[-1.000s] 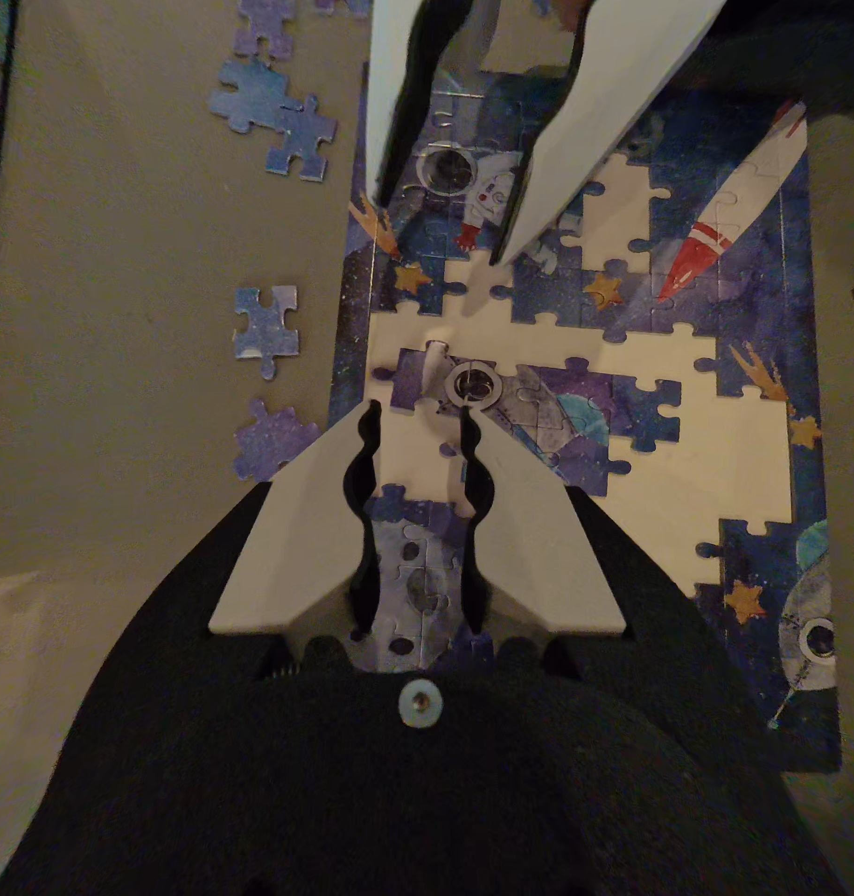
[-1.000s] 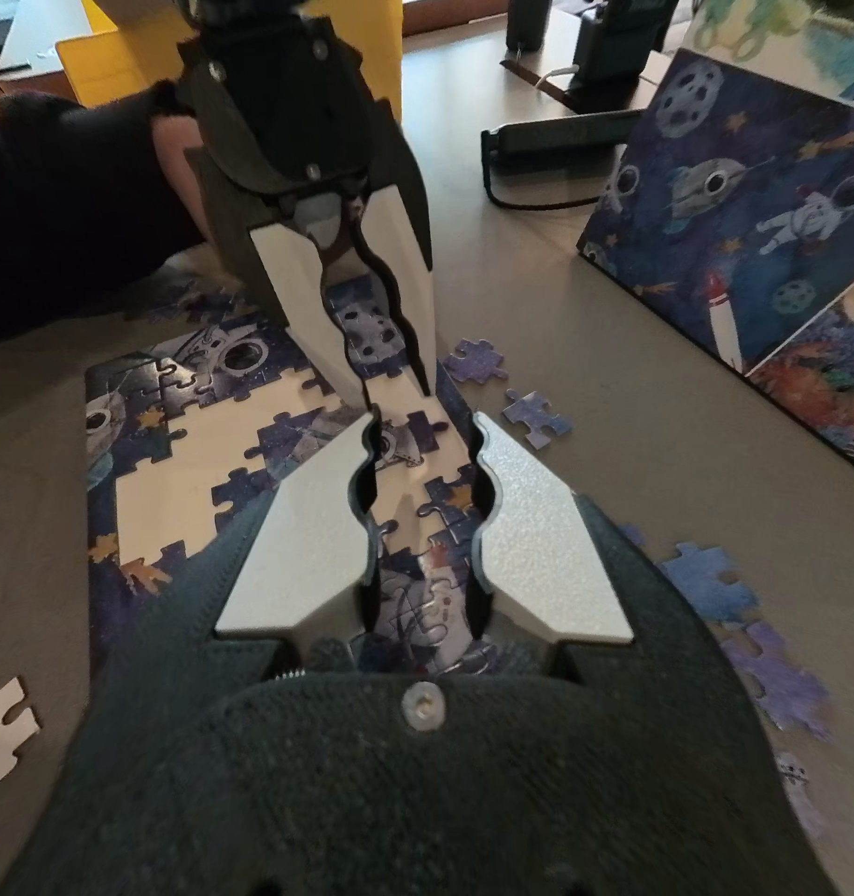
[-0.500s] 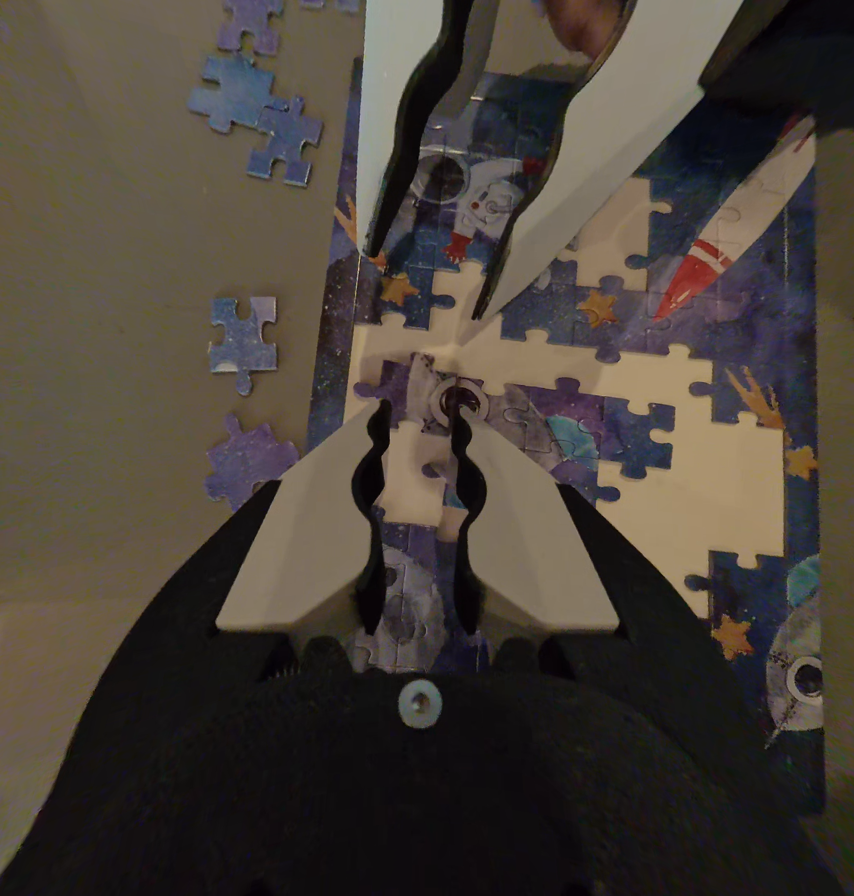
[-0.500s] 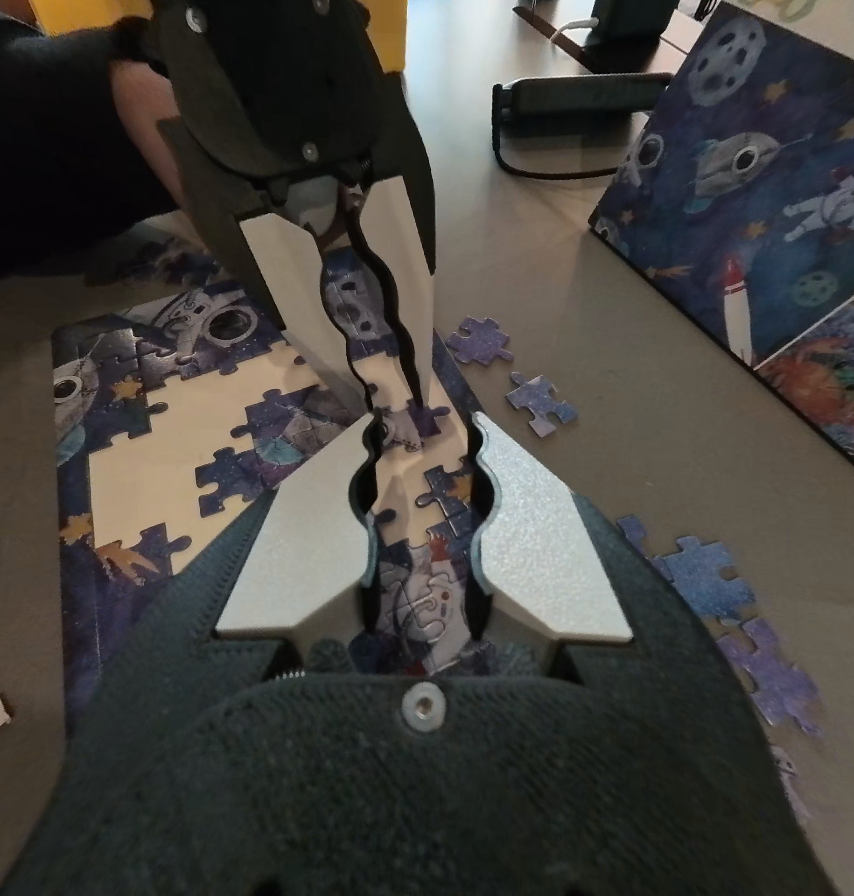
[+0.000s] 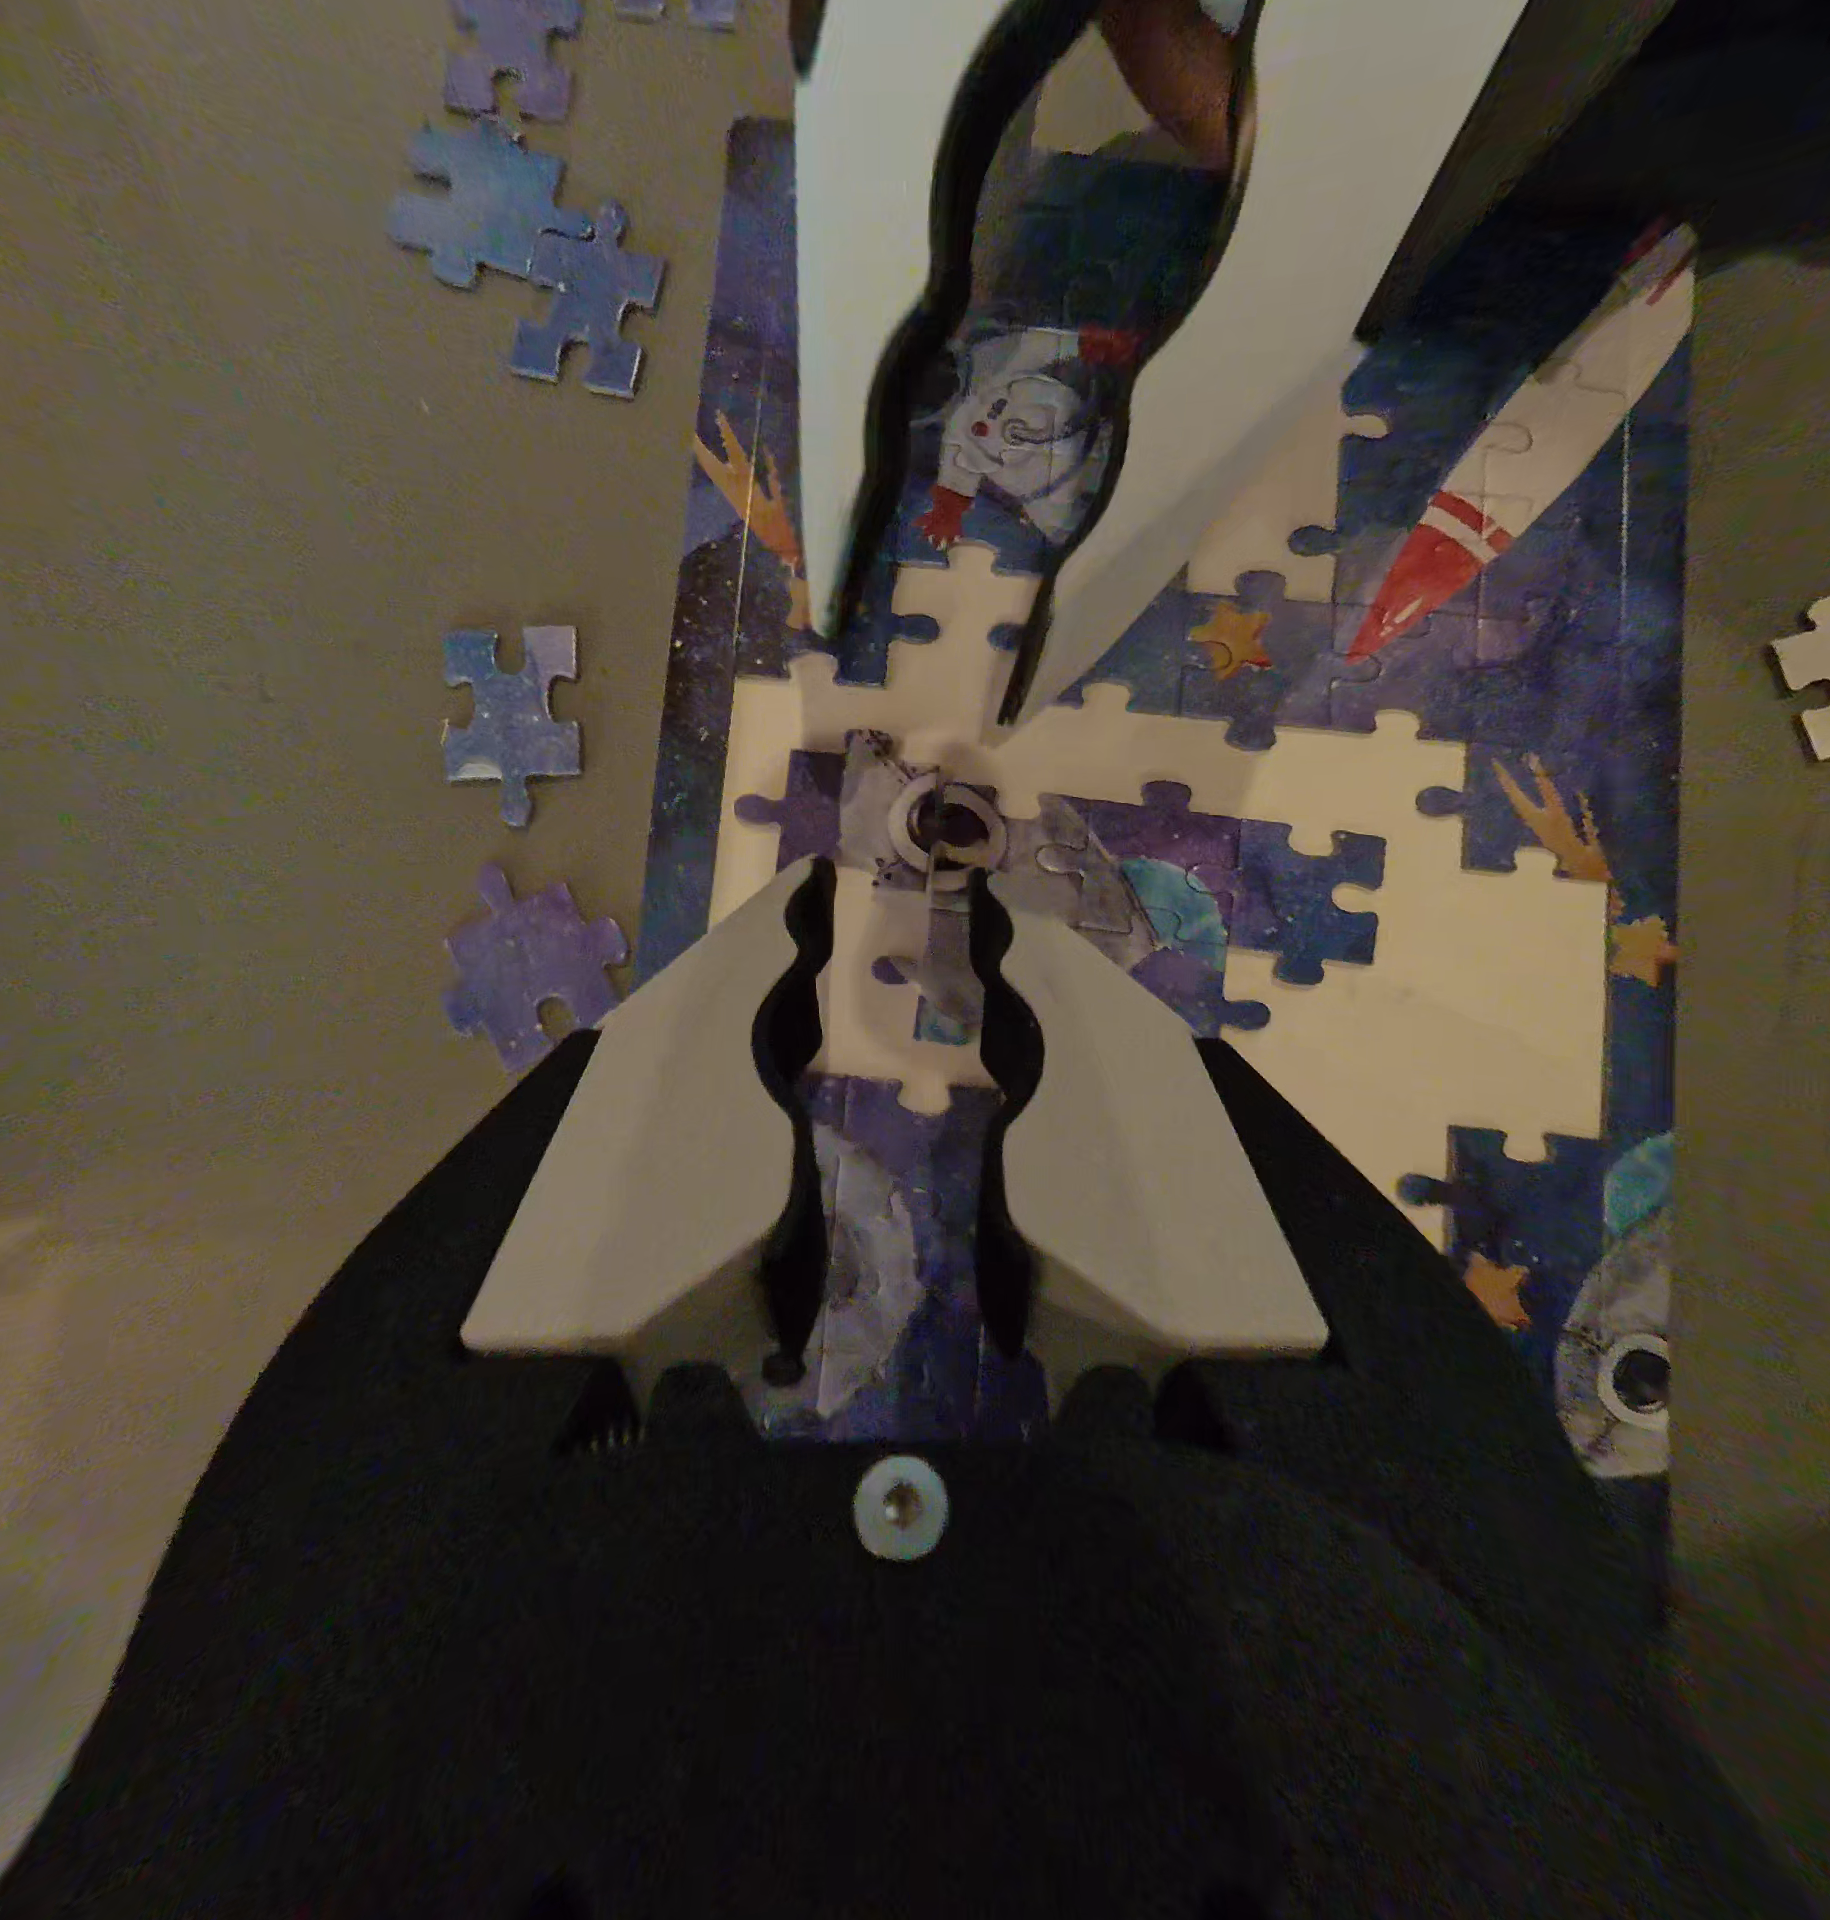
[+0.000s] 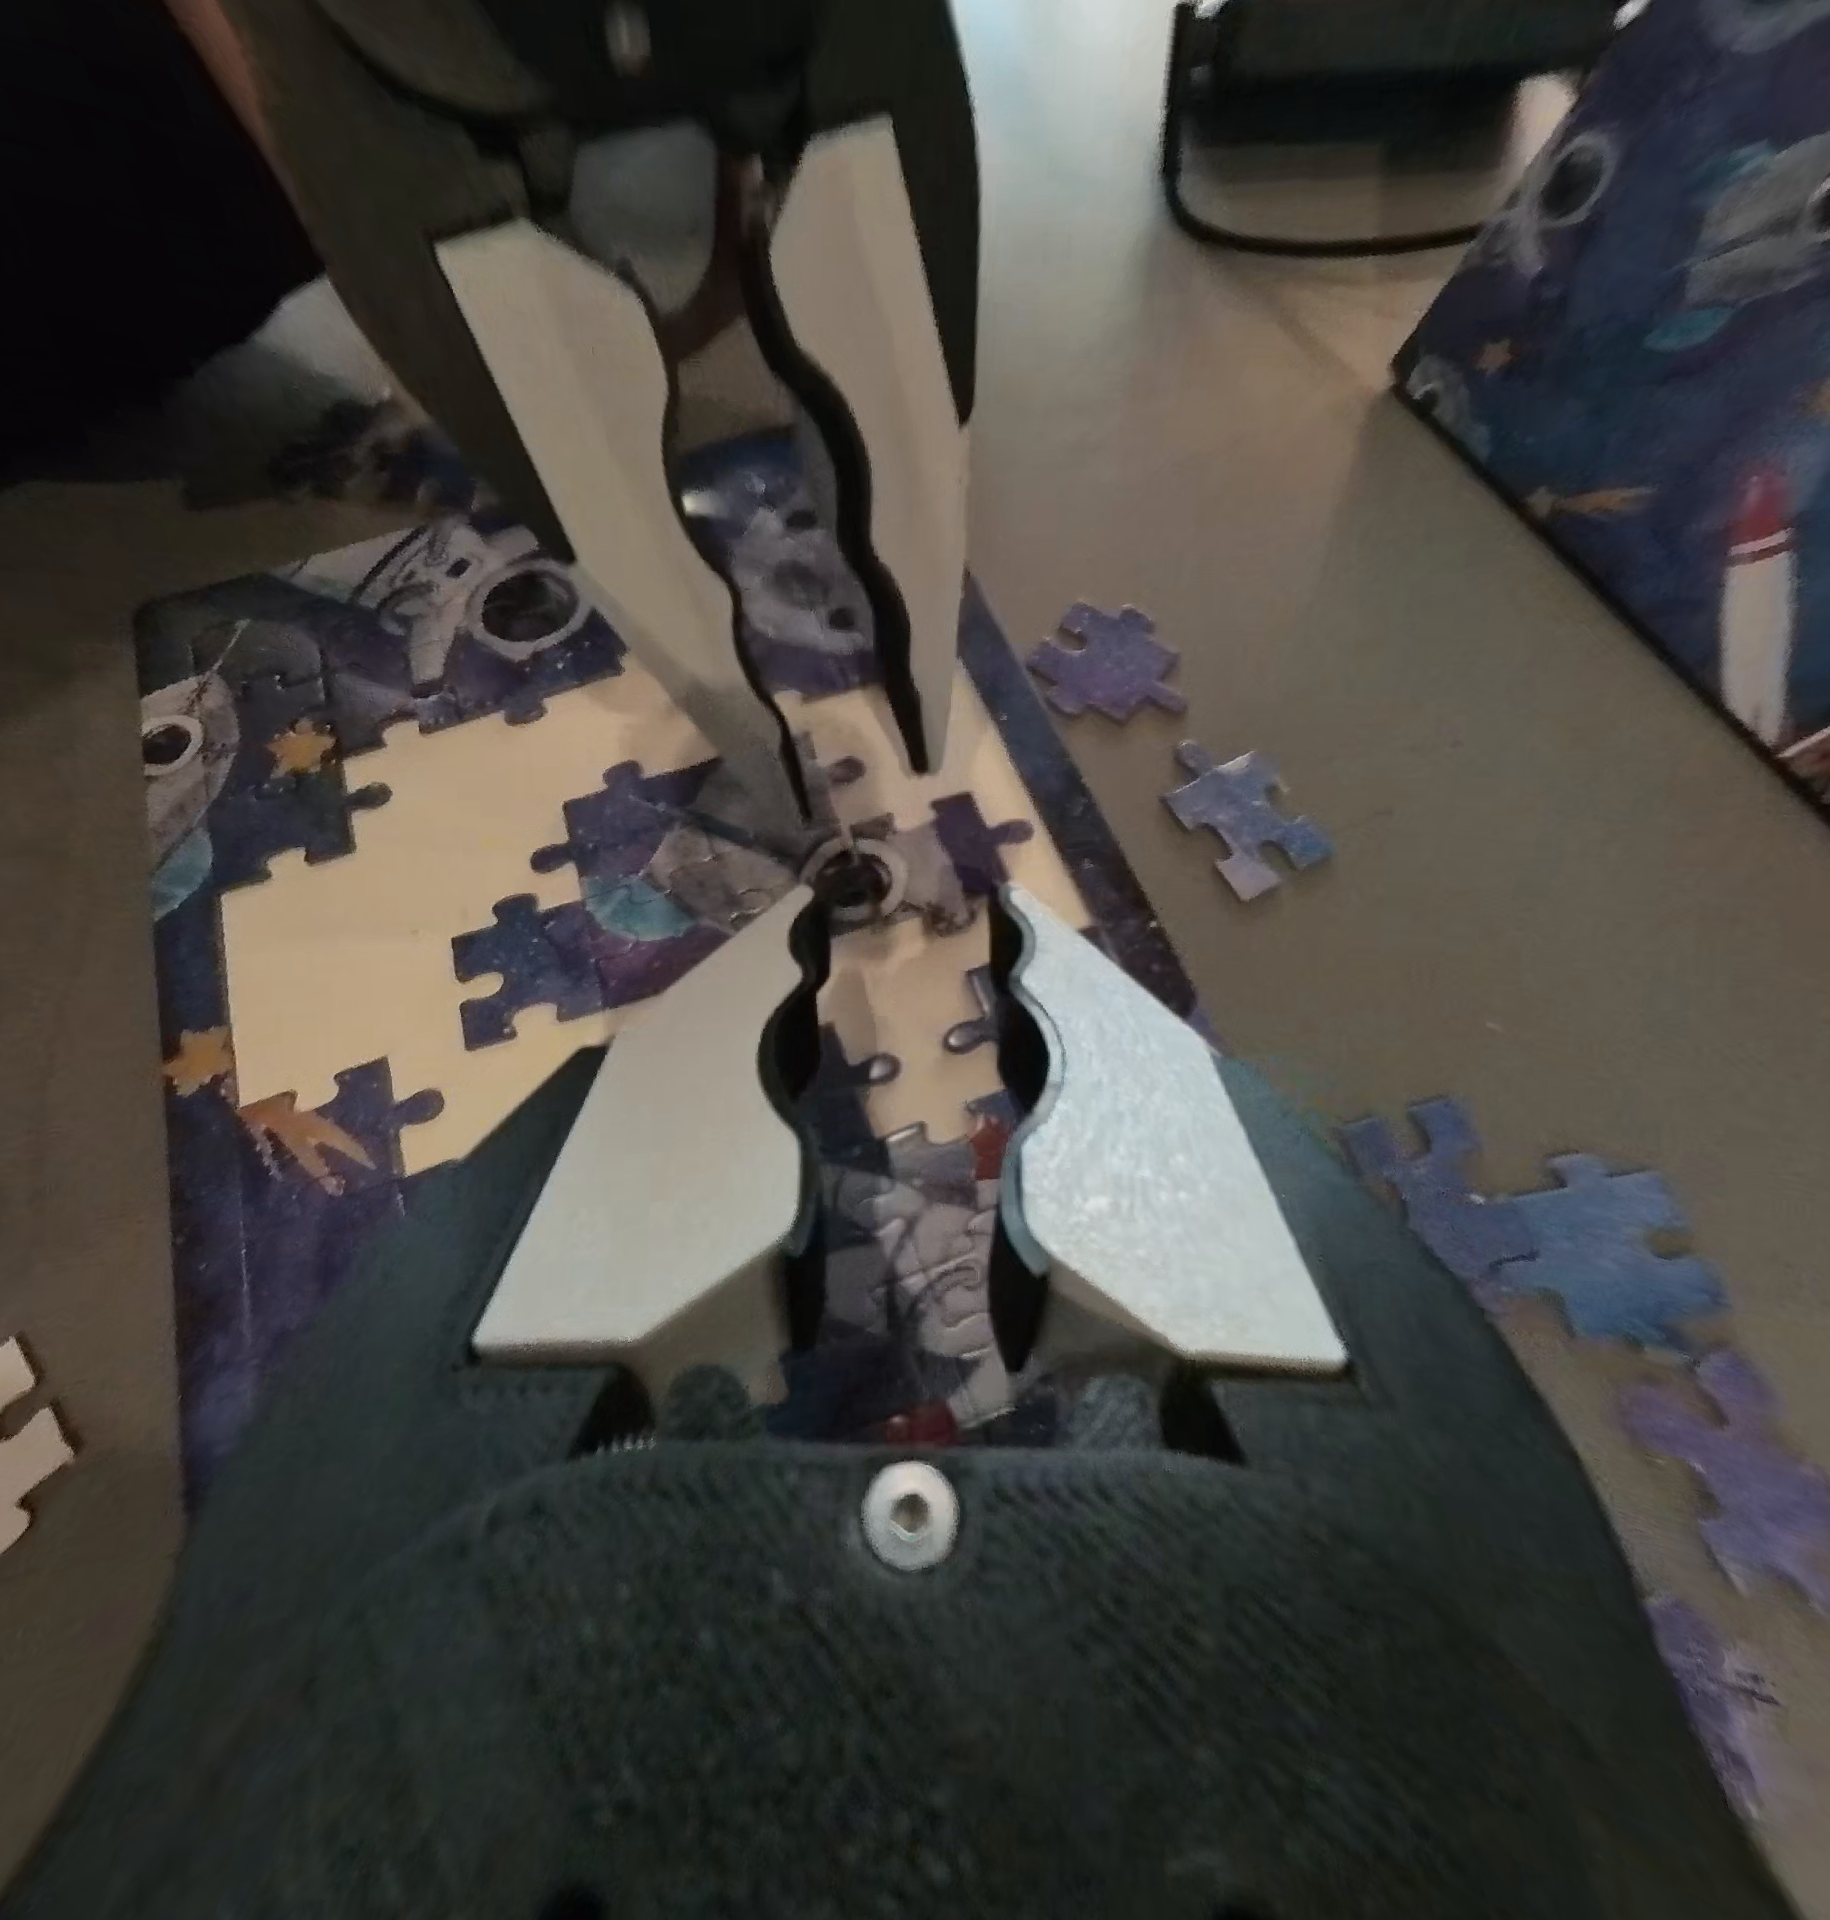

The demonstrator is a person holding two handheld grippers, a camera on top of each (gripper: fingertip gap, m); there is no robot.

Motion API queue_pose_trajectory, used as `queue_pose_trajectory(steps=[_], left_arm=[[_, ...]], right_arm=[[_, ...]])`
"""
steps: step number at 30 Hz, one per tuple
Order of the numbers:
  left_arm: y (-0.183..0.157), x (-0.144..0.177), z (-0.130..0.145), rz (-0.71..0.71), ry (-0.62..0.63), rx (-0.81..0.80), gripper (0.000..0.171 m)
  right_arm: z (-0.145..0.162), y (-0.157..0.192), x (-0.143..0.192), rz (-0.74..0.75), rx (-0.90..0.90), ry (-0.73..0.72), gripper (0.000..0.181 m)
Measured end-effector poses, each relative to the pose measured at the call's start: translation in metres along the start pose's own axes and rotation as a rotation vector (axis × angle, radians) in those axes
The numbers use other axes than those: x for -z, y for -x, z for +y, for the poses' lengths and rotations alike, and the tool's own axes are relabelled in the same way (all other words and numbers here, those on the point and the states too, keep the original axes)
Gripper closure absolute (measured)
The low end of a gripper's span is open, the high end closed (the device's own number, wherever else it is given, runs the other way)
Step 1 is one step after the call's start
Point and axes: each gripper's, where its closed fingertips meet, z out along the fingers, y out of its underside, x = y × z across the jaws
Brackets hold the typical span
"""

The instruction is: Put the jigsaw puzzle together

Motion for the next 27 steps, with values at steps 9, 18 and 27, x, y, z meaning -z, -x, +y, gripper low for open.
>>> queue_pose_trajectory(steps=[9,18,27], left_arm=[[-0.015,0.010,0.017,-0.006,-0.067,0.082,0.146],[-0.023,0.006,0.026,-0.001,-0.026,0.046,0.141],[-0.019,0.006,0.024,-0.050,-0.031,0.017,0.141]], right_arm=[[0.018,0.015,-0.016,-0.072,-0.011,0.101,0.135],[0.019,0.018,-0.019,-0.101,-0.021,0.098,0.130],[0.020,0.018,-0.019,-0.085,0.010,0.103,0.131]])
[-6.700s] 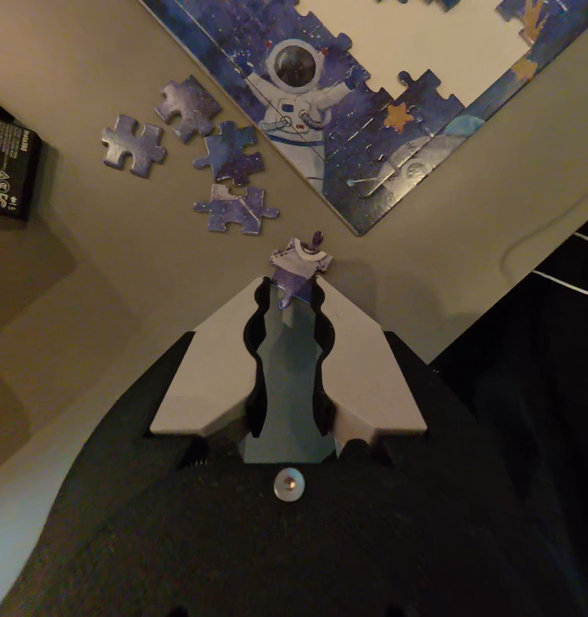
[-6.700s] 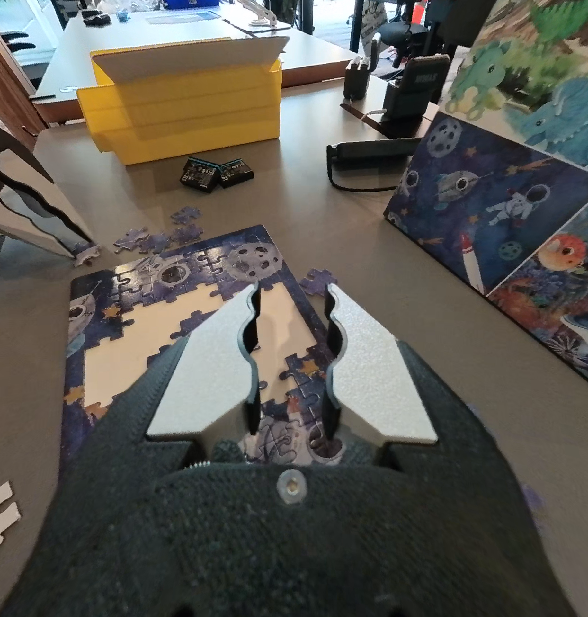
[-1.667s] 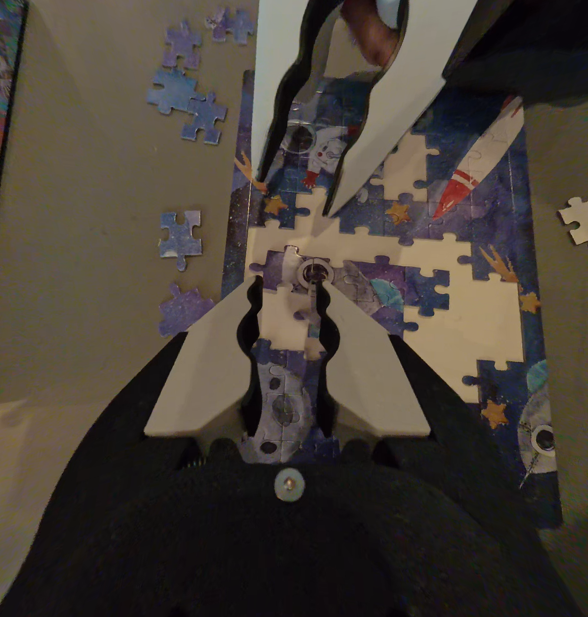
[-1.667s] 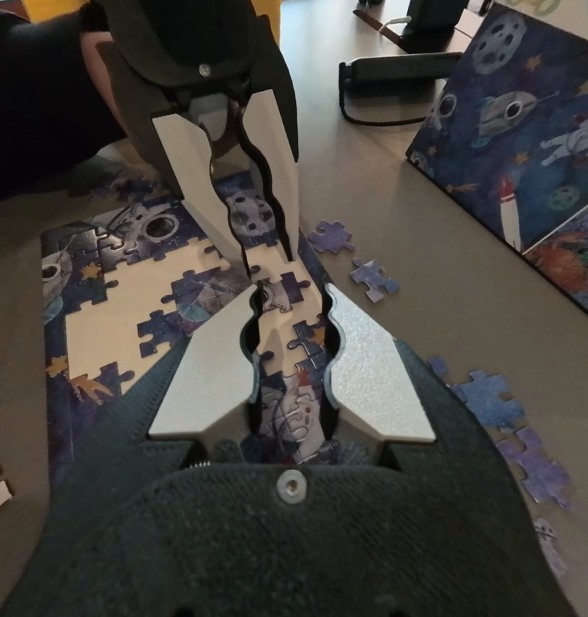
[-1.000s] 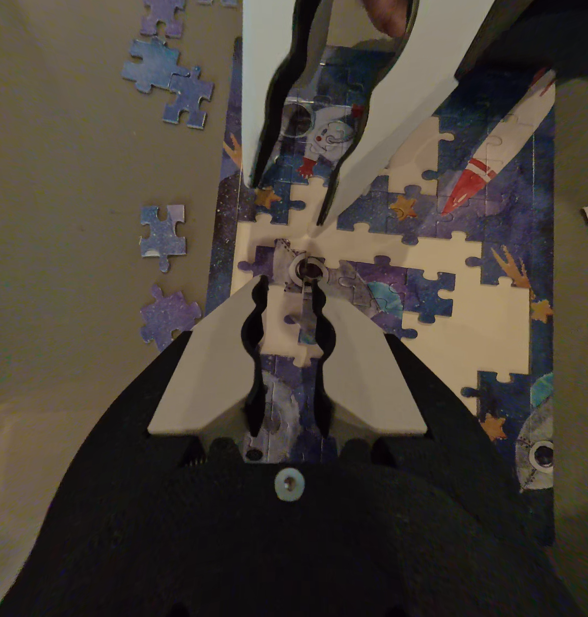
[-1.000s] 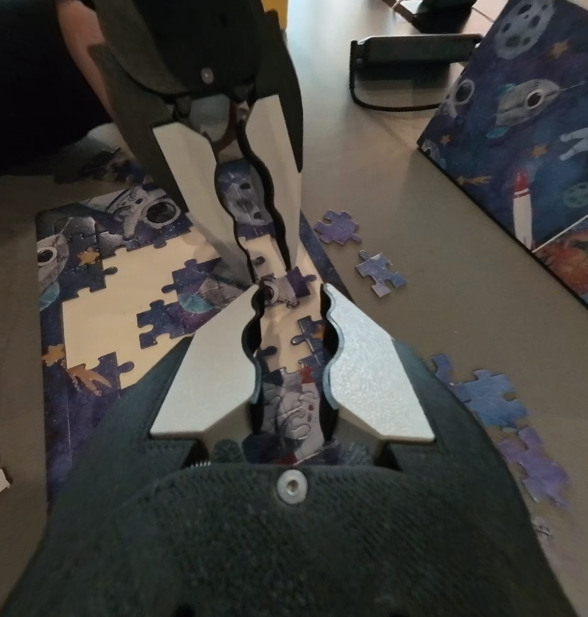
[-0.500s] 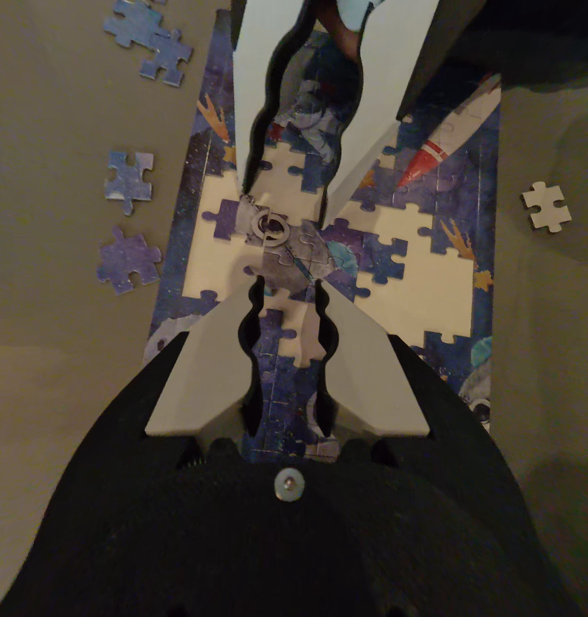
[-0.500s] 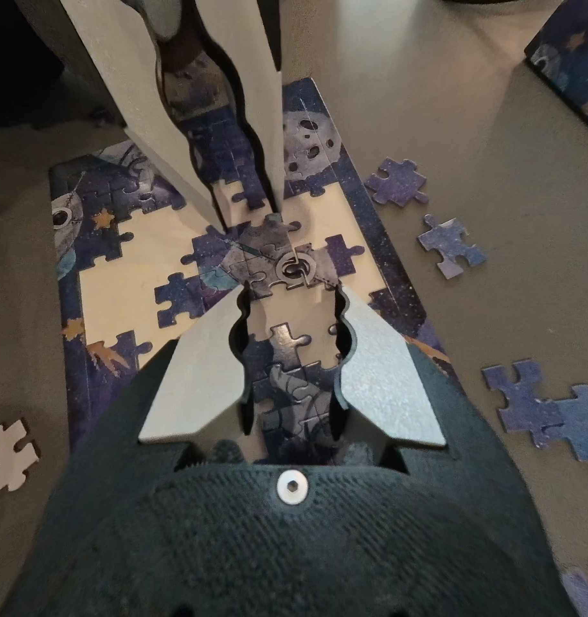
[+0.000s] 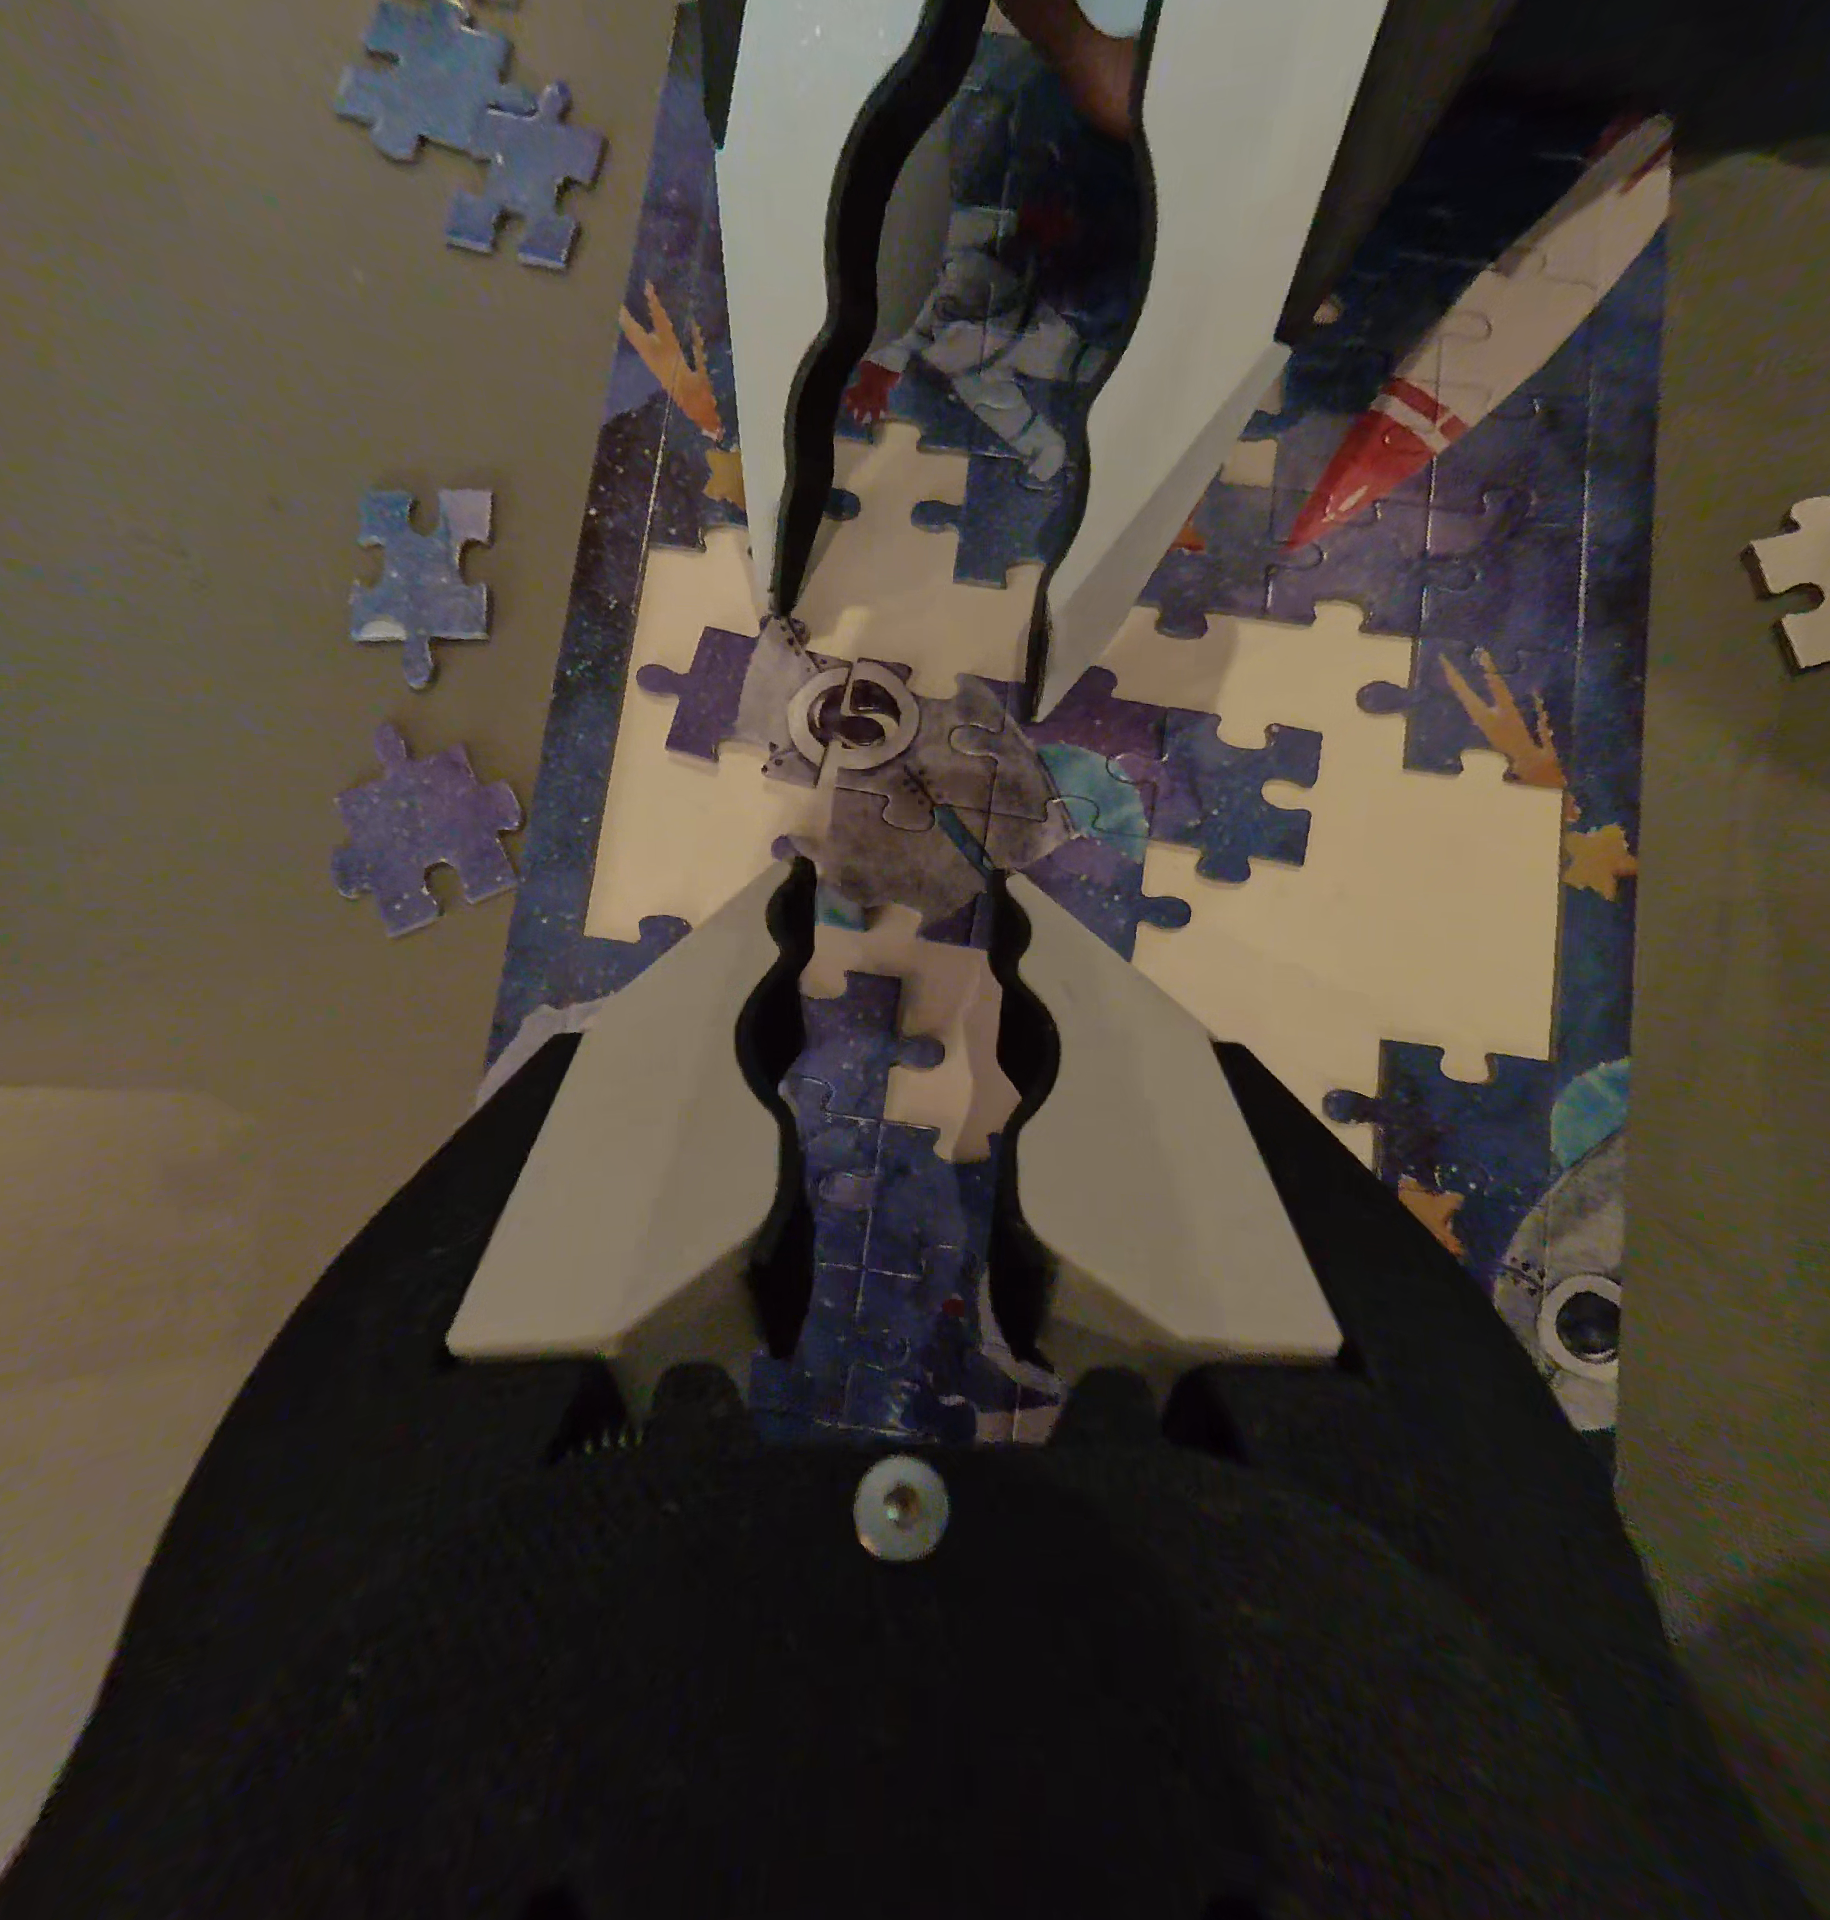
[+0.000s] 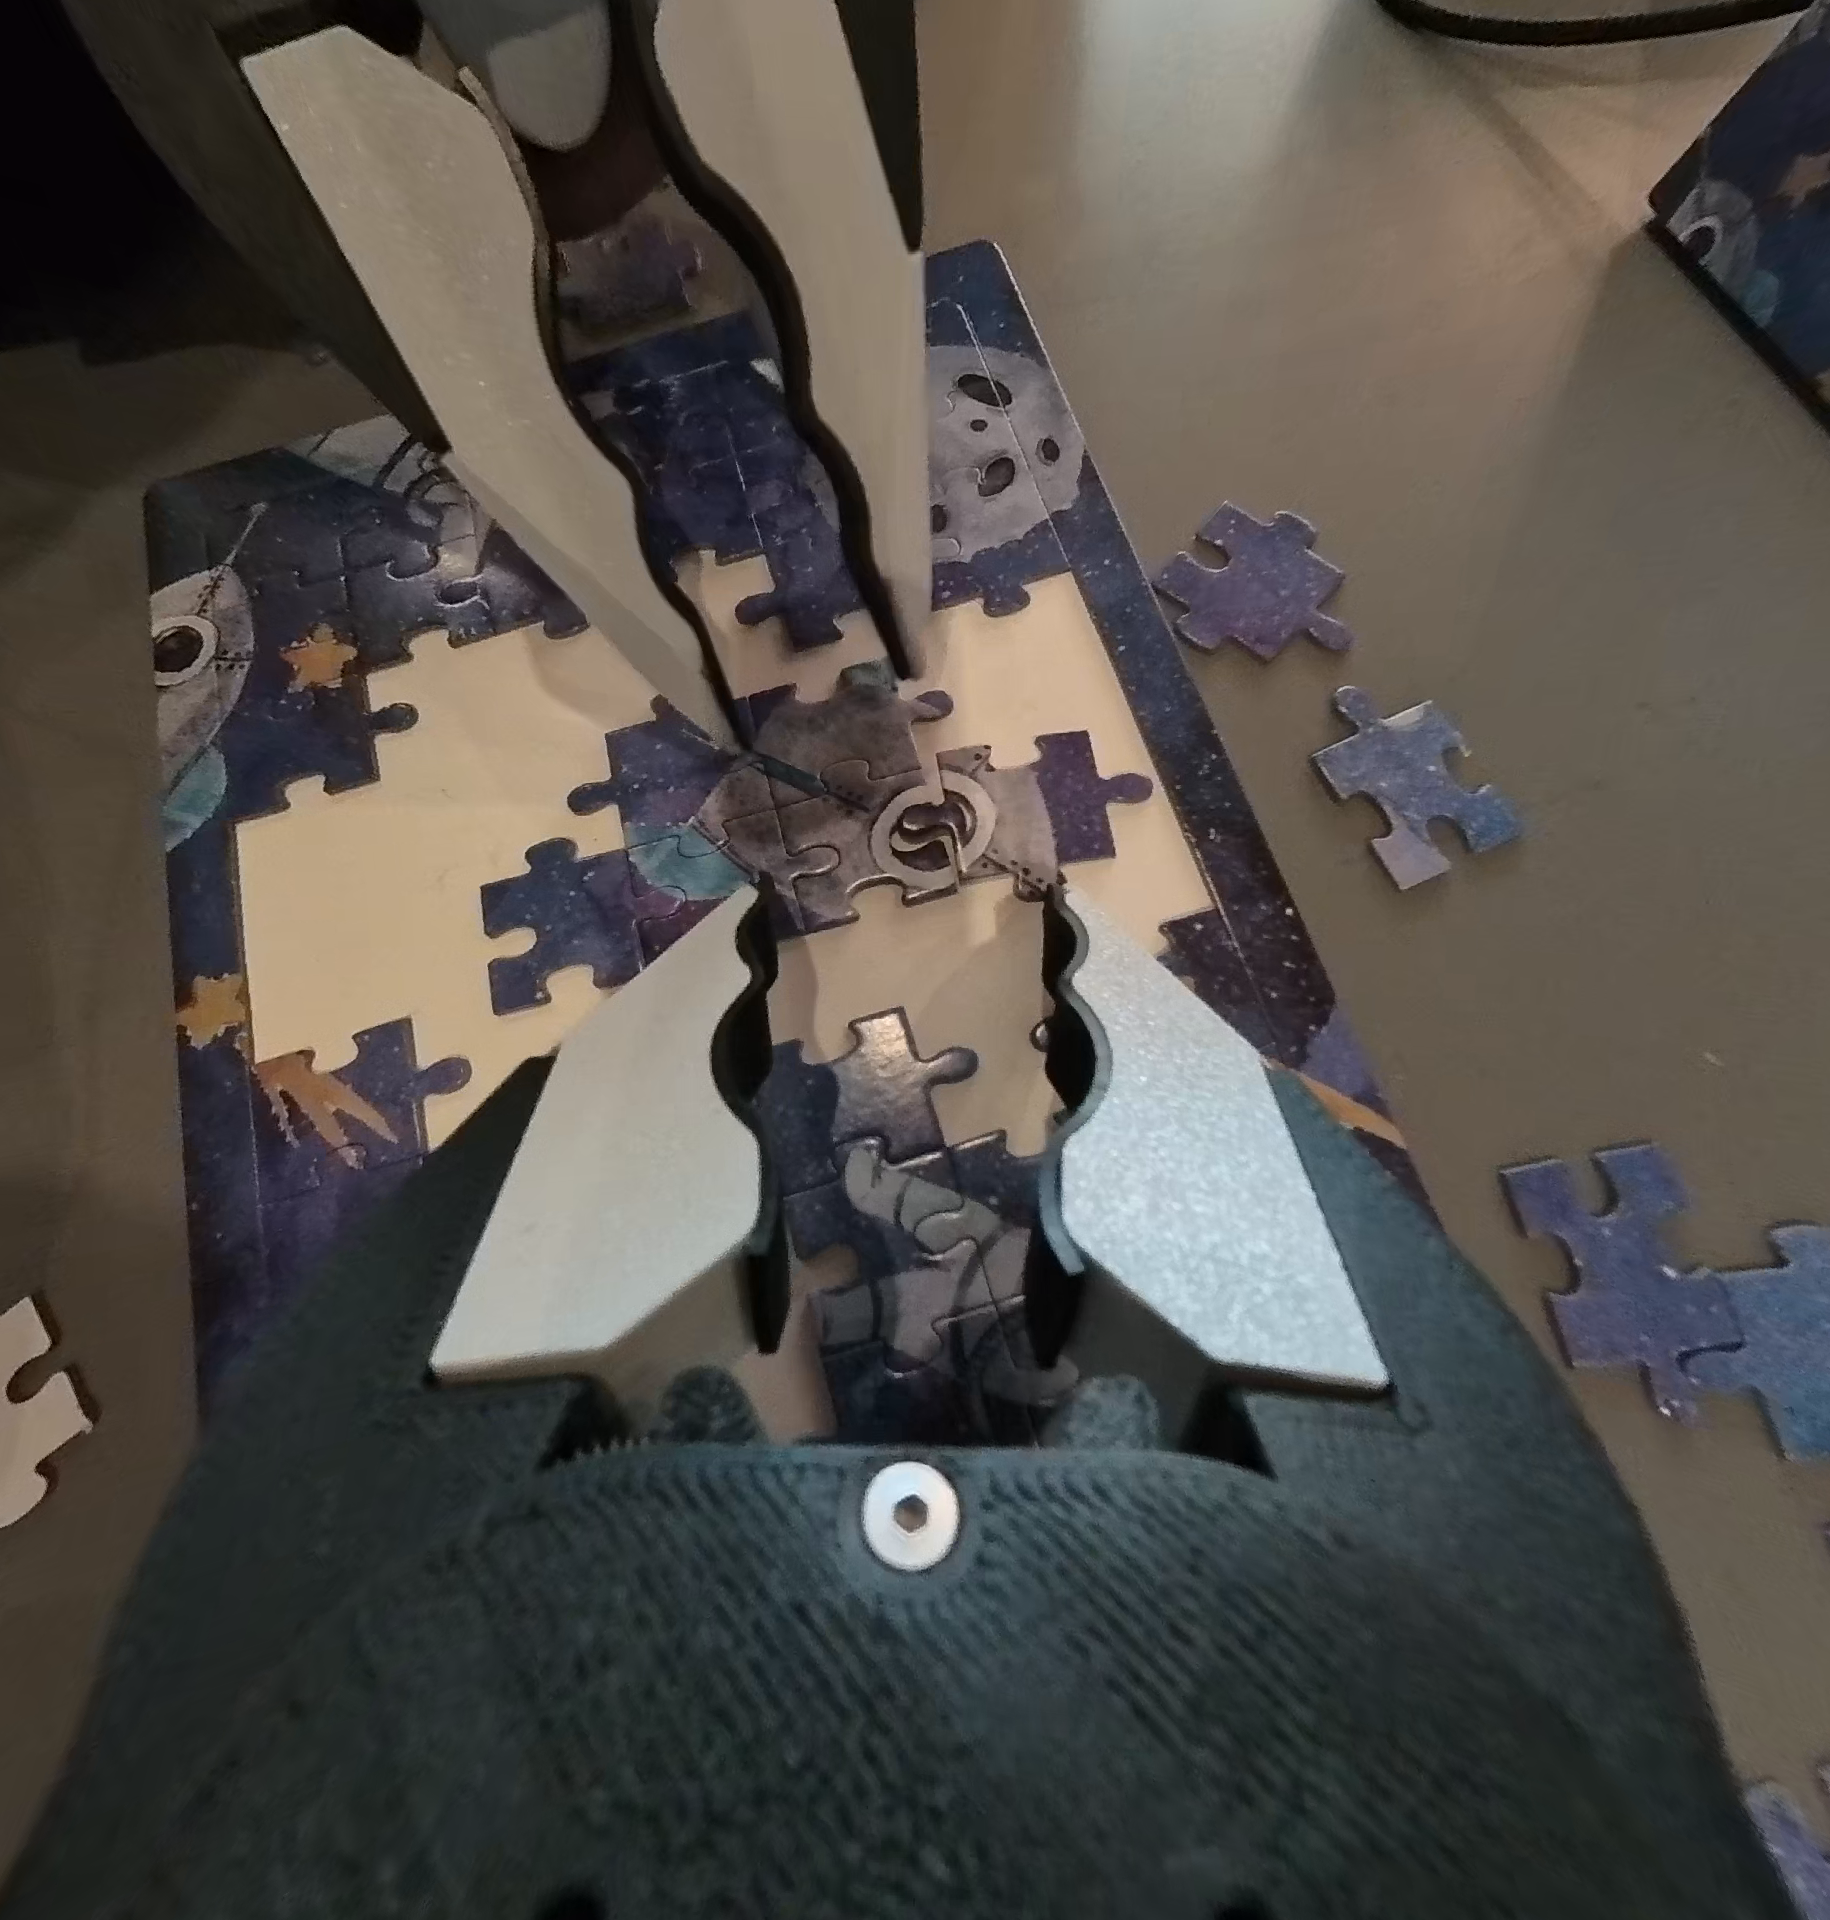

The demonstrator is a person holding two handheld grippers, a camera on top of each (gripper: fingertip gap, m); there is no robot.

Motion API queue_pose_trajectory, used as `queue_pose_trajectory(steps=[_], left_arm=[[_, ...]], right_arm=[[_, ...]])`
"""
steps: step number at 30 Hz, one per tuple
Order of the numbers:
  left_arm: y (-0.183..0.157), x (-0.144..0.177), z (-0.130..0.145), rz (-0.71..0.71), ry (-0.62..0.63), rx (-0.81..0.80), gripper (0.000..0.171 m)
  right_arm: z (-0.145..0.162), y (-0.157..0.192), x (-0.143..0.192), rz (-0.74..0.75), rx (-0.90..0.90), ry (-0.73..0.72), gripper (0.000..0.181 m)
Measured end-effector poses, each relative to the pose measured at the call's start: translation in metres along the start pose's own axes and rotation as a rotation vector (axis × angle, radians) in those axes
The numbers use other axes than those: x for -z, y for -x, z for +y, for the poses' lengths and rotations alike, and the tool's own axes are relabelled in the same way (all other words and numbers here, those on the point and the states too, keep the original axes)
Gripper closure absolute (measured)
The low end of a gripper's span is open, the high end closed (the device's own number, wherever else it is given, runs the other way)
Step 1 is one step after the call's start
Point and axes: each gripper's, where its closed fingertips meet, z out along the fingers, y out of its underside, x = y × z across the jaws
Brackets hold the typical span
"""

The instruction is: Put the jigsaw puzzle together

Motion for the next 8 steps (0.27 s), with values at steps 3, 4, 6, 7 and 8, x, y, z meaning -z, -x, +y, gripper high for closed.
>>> queue_pose_trajectory(steps=[3,4,6,7,8], left_arm=[[0.003,-0.001,-0.007,-0.017,-0.039,0.018,0.140],[0.002,-0.002,-0.010,-0.015,-0.052,0.029,0.138],[0.003,-0.005,-0.014,-0.022,-0.067,0.060,0.137],[0.005,-0.006,-0.015,-0.028,-0.072,0.080,0.136],[0.006,-0.008,-0.016,-0.027,-0.076,0.100,0.134]], right_arm=[[-0.001,0.001,0.000,-0.002,0.002,-0.001,0.131],[-0.001,0.001,-0.001,-0.002,0.003,-0.001,0.131],[0.000,0.002,-0.001,-0.001,0.006,0.002,0.131],[0.000,0.002,-0.001,0.000,0.007,0.003,0.131],[0.000,0.001,-0.001,0.001,0.007,0.004,0.131]])
